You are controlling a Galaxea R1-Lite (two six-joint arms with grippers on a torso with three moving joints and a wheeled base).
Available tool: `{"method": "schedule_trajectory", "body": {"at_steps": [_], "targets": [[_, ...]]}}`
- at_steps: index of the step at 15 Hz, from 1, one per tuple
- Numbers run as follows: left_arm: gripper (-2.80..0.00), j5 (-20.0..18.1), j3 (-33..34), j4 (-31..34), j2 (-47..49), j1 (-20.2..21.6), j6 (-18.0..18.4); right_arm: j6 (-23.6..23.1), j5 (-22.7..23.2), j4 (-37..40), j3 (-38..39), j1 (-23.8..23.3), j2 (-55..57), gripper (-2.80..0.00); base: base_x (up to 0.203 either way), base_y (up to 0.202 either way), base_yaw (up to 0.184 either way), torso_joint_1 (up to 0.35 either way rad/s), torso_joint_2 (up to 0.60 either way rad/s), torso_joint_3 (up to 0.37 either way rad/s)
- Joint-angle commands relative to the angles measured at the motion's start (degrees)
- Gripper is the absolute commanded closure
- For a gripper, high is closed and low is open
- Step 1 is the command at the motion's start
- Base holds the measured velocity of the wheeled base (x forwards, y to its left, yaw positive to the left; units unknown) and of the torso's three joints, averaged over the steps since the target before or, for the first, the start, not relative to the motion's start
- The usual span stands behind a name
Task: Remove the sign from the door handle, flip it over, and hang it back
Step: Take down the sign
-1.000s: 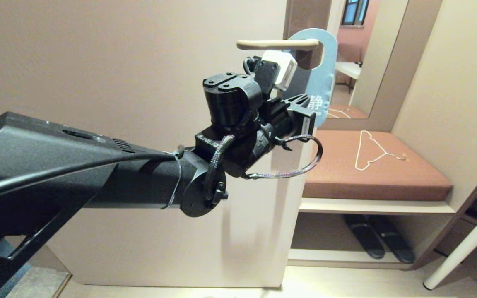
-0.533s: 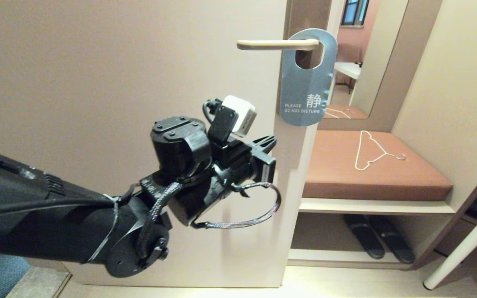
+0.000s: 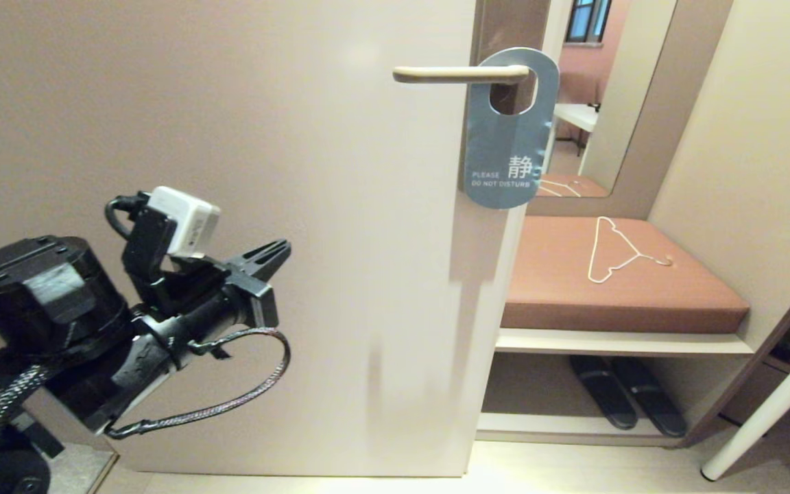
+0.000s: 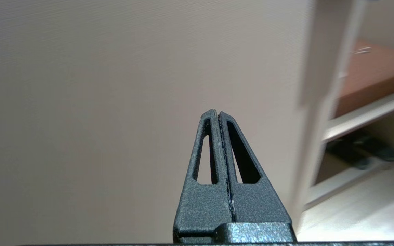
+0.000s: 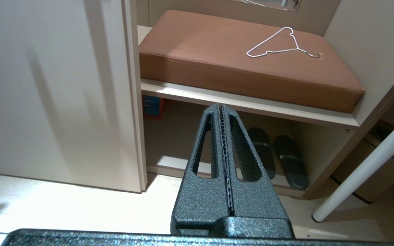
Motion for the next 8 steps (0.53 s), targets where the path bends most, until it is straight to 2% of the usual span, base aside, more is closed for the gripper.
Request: {"method": "schedule_trajectory", "body": {"at_steps": [1, 4, 8], "targets": [[0.0, 0.0, 3.6, -0.3, -6.0, 3.6, 0.4, 0.0, 0.0, 0.0, 0.0, 0.0, 0.1, 0.0, 0.0, 0.0, 0.0, 0.0, 0.0, 0.0], [0.0, 0.1, 9.6, -0.2, -11.3, 11.2, 3.0, 0.0, 0.0, 0.0, 0.1, 0.0, 0.1, 0.0, 0.0, 0.0, 0.0, 0.0, 0.0, 0.0], [0.0, 0.1, 17.3, 0.2, -20.8, 16.5, 3.5, 0.0, 0.0, 0.0, 0.0, 0.0, 0.1, 0.0, 0.0, 0.0, 0.0, 0.0, 0.0, 0.0]]}}
